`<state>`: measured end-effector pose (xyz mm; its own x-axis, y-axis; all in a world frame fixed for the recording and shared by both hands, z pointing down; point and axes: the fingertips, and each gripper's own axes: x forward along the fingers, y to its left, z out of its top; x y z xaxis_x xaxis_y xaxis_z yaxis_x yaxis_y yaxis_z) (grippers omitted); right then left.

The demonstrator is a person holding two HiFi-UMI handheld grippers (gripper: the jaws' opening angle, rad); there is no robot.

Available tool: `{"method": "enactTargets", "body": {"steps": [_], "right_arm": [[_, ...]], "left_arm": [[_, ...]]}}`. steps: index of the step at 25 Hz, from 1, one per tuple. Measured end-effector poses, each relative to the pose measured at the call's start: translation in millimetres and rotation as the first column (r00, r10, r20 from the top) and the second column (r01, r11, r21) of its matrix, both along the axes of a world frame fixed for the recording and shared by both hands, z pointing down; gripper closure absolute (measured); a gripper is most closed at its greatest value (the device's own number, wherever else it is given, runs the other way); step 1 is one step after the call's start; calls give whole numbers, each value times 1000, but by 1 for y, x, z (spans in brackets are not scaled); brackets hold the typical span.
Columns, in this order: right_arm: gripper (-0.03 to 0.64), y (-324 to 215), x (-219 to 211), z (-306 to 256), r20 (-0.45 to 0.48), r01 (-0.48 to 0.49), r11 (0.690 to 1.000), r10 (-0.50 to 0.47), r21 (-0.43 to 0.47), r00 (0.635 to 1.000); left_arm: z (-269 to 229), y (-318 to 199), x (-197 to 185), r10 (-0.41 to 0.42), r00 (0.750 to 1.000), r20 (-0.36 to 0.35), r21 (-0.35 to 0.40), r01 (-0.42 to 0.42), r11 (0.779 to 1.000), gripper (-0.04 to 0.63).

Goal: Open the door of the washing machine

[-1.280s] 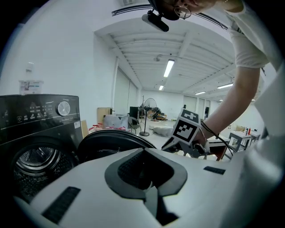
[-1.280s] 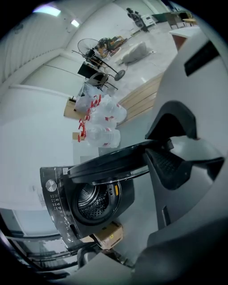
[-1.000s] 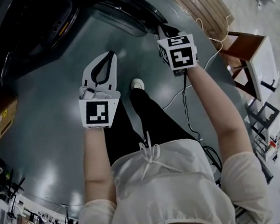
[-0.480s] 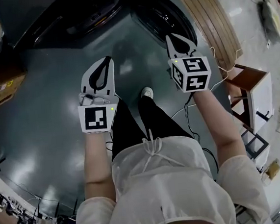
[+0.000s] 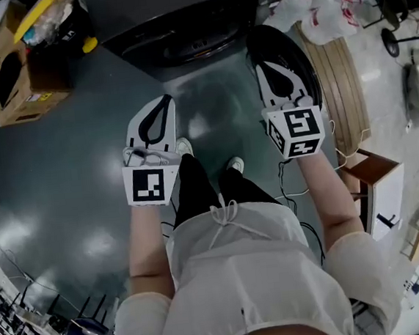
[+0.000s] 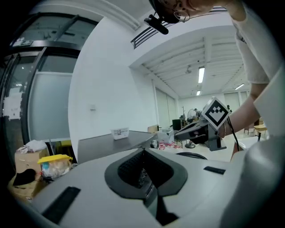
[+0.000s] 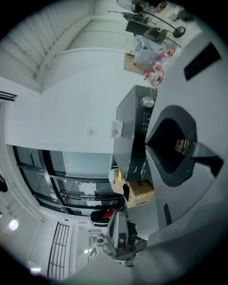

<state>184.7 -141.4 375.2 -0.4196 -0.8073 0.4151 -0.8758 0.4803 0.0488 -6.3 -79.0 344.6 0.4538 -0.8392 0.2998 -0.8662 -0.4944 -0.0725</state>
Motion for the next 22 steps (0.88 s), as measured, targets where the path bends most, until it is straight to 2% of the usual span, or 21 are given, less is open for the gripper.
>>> {"method": "enactTargets", "body": {"steps": [5, 11, 17, 22], "right_arm": [[611, -13, -52, -51, 16, 69, 994, -71, 89, 997], [612, -16, -97, -104, 130, 100, 982, -122, 163, 984], [612, -19, -114, -156, 173, 115, 960, -162, 254, 971], [612, -13, -116, -187, 114, 146, 935, -192, 323, 975]], "left_arm": [[-42, -2, -56, -86, 996, 27, 61, 84, 995, 574], [-91, 8, -111, -157, 987, 33, 129, 152, 980, 574], [-147, 20, -138, -205, 979, -8, 180, 203, 962, 574], [-174, 28, -142, -206, 978, 1, 192, 202, 960, 574]]}}
